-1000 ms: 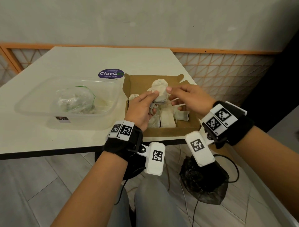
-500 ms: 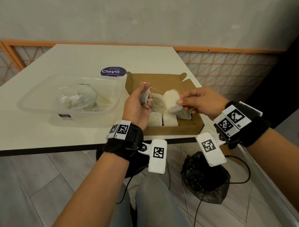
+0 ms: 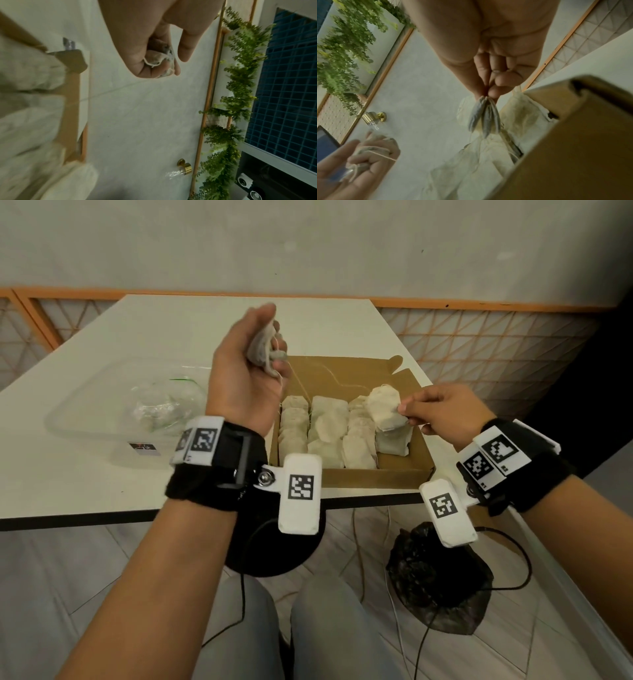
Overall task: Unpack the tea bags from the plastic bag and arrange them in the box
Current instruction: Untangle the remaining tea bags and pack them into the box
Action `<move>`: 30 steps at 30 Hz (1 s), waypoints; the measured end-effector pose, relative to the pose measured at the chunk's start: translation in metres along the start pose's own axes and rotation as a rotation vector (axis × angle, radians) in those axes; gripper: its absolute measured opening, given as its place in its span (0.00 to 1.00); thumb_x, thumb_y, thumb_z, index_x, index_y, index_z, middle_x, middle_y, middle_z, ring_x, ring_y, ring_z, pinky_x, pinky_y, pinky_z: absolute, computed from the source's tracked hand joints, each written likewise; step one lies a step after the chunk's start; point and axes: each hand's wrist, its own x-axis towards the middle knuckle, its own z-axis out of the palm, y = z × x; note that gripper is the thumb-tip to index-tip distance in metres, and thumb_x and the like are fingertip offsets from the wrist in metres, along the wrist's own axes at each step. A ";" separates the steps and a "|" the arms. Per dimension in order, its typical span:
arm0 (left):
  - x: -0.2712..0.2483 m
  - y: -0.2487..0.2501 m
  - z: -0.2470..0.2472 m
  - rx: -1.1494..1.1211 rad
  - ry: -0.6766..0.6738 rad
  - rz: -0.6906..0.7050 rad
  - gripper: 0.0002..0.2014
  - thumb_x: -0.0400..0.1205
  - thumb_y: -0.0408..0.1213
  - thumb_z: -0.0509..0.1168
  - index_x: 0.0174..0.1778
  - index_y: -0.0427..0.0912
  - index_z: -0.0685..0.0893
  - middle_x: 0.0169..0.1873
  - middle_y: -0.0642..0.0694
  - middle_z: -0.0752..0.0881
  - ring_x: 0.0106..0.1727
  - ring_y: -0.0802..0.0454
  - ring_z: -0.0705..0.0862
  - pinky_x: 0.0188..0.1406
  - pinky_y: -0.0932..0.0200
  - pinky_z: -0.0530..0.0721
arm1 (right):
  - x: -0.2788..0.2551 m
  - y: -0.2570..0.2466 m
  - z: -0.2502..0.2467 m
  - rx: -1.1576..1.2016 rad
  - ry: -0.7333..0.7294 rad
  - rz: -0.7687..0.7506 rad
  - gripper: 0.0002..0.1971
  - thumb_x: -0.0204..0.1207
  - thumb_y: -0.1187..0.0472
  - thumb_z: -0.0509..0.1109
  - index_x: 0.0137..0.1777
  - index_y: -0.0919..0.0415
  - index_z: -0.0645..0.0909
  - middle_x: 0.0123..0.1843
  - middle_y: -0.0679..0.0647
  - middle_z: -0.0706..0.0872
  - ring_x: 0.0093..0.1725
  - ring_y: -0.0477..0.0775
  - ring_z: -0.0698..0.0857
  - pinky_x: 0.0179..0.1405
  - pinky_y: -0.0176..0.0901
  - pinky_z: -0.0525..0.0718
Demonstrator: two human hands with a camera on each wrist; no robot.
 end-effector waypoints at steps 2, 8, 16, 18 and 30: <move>0.006 0.013 0.003 -0.002 0.007 0.031 0.05 0.82 0.35 0.64 0.43 0.41 0.84 0.34 0.49 0.79 0.31 0.58 0.76 0.23 0.69 0.73 | 0.001 0.000 0.000 0.017 0.036 0.007 0.06 0.74 0.66 0.72 0.37 0.57 0.83 0.33 0.51 0.83 0.30 0.42 0.78 0.24 0.24 0.77; 0.009 0.004 0.001 0.555 0.060 0.045 0.02 0.79 0.34 0.68 0.45 0.41 0.85 0.39 0.47 0.80 0.32 0.58 0.76 0.25 0.68 0.73 | -0.001 -0.011 0.005 0.213 -0.017 0.041 0.03 0.74 0.66 0.71 0.40 0.59 0.84 0.34 0.53 0.83 0.31 0.43 0.79 0.26 0.28 0.78; -0.006 -0.034 0.002 1.064 -0.032 -0.173 0.20 0.71 0.58 0.73 0.43 0.44 0.90 0.28 0.48 0.79 0.28 0.54 0.74 0.27 0.64 0.72 | -0.006 -0.045 0.033 0.449 -0.110 -0.008 0.02 0.75 0.69 0.70 0.41 0.64 0.83 0.30 0.53 0.82 0.28 0.43 0.79 0.26 0.30 0.78; -0.009 -0.038 -0.001 1.018 0.004 -0.134 0.13 0.76 0.48 0.72 0.36 0.41 0.86 0.26 0.47 0.77 0.25 0.54 0.71 0.23 0.65 0.70 | -0.006 -0.049 0.043 0.397 -0.151 -0.014 0.01 0.75 0.68 0.70 0.44 0.65 0.83 0.34 0.56 0.82 0.30 0.45 0.80 0.26 0.30 0.78; -0.023 -0.029 -0.021 0.630 0.089 -0.081 0.09 0.80 0.38 0.69 0.33 0.45 0.85 0.28 0.48 0.78 0.28 0.56 0.72 0.21 0.68 0.69 | 0.009 -0.066 0.084 -0.660 -0.471 -0.151 0.07 0.75 0.62 0.70 0.37 0.54 0.76 0.31 0.49 0.80 0.33 0.51 0.81 0.43 0.45 0.83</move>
